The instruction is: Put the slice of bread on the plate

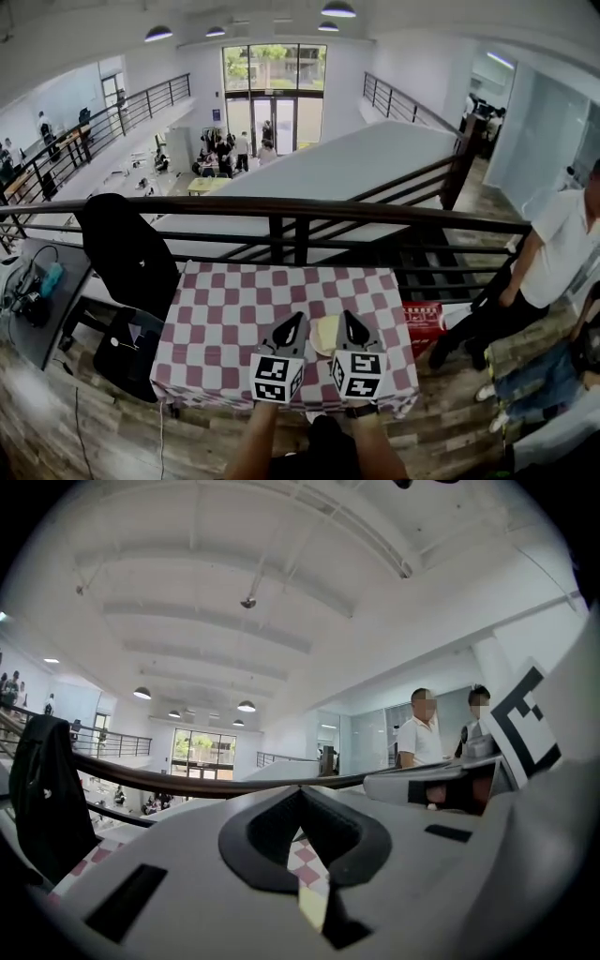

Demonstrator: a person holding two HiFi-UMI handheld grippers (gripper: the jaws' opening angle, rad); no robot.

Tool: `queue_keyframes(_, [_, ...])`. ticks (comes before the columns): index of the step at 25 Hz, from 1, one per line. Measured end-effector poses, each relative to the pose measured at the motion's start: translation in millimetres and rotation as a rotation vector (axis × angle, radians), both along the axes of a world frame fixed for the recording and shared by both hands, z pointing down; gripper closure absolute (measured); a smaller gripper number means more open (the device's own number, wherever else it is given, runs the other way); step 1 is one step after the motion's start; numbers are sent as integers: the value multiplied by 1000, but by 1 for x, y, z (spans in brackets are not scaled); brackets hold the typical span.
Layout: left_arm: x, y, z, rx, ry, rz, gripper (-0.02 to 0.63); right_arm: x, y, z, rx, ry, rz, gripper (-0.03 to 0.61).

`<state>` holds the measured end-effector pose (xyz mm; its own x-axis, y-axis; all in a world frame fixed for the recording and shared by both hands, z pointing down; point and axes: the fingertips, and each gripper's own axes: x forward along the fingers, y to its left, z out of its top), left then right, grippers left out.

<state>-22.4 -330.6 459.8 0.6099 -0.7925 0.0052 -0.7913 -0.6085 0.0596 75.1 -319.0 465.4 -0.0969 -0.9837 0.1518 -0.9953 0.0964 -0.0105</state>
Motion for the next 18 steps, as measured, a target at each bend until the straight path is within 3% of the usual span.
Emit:
queue_keyframes(8, [-5, 23, -24, 63, -1, 5, 595, -9, 23, -23, 55, 17, -7, 565])
queue_keyframes(18, [-17, 29, -19, 61, 20, -24, 595, -14, 32, -19, 62, 30, -26, 565])
